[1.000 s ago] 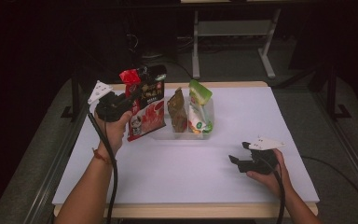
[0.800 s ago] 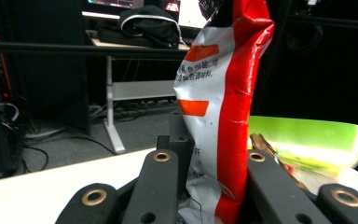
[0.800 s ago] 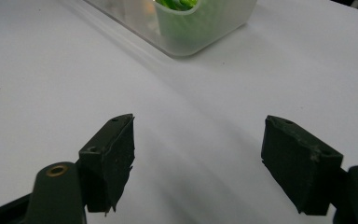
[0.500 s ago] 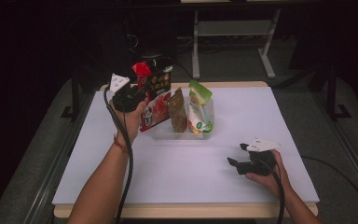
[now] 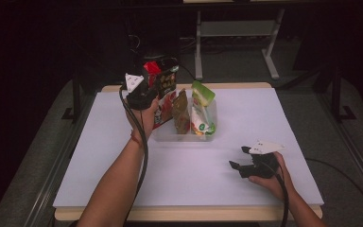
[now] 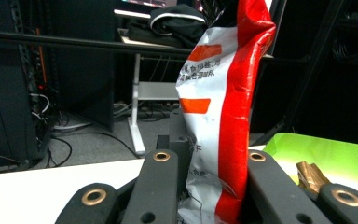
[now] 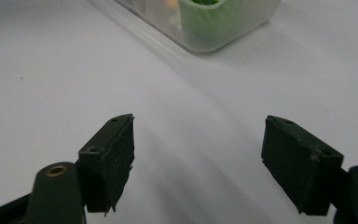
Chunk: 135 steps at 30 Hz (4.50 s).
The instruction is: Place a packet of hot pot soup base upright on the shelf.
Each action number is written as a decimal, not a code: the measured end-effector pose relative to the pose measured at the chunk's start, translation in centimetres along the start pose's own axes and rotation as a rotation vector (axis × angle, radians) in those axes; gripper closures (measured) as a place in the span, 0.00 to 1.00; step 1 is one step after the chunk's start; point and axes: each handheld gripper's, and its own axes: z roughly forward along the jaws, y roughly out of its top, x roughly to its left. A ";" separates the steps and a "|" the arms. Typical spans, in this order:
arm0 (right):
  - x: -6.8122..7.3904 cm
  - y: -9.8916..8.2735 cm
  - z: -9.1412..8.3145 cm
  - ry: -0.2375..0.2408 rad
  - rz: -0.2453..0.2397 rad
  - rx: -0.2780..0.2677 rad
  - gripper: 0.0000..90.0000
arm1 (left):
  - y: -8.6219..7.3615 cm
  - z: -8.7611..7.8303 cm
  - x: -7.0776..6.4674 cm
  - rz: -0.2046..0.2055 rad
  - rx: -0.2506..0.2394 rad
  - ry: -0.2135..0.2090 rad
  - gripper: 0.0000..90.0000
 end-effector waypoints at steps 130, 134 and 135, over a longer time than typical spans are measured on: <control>1.1 0.1 0.6 0.047 -0.065 0.045 0.28 | -5.9 -2.5 1.4 0.216 0.140 -0.210 0.70; 1.1 0.1 0.6 0.047 -0.063 0.045 0.28 | -5.7 -3.1 1.5 0.249 0.151 -0.219 0.68; 1.1 0.1 0.6 0.046 -0.063 0.045 0.28 | -5.7 -3.2 1.5 0.254 0.154 -0.221 0.68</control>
